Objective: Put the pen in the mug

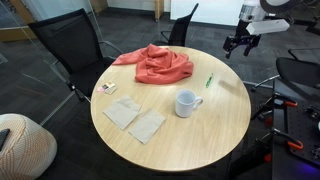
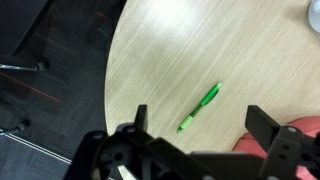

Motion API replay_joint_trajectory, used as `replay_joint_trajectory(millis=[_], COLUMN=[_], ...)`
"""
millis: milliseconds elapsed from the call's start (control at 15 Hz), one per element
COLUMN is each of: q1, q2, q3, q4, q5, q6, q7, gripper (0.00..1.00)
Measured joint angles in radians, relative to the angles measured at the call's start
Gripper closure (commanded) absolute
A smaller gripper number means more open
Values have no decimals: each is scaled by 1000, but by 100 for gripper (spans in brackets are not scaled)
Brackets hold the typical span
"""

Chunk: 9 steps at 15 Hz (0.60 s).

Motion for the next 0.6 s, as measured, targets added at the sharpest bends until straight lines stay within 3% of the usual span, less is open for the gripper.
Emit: replay_joint_trajectory(millis=[267,600], q1=[0,0], q2=[30,142], q3=[-11,-25], q4=[7,24], q5=[59,133], q6=[10,154], q7=[6,62], gripper=[0,0])
